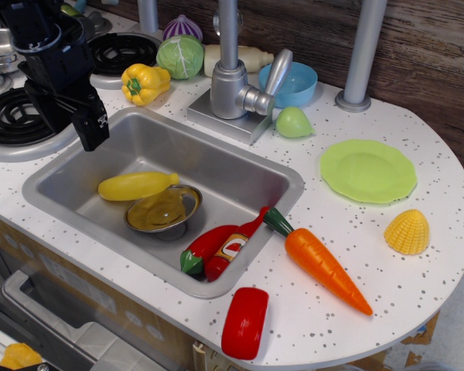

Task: Put carrot on plate

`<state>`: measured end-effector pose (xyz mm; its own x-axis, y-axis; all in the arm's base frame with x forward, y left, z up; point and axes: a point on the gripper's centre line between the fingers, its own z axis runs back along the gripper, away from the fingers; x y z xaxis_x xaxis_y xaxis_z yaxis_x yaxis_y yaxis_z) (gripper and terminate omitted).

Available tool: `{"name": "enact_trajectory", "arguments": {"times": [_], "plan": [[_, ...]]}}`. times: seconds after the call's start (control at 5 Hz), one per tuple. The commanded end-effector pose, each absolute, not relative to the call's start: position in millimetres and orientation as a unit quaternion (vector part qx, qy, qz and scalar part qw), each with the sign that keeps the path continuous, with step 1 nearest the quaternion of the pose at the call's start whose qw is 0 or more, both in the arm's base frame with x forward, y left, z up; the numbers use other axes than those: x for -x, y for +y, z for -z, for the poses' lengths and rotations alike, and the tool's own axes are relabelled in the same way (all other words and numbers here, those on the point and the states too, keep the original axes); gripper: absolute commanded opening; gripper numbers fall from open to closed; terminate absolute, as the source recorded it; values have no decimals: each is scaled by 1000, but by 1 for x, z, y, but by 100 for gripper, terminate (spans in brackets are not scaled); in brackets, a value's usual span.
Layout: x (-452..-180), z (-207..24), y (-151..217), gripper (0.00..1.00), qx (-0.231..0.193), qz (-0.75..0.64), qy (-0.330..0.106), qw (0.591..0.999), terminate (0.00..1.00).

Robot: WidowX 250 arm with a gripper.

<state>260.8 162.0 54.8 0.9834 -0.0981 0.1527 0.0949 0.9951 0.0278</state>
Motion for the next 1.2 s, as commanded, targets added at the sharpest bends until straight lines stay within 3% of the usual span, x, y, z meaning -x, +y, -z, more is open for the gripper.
{"name": "enact_trajectory", "arguments": {"times": [0.0,0.4,0.6,1.0], "plan": [[-261,-55,162,100,-10,48,-77,996,0],[-276,-101,99,100,-43,-103,-58,992,0],[-276,-112,52,100,-47,-207,-64,975,0],[-279,-99,-18,100,-51,-352,-74,932,0]]}}
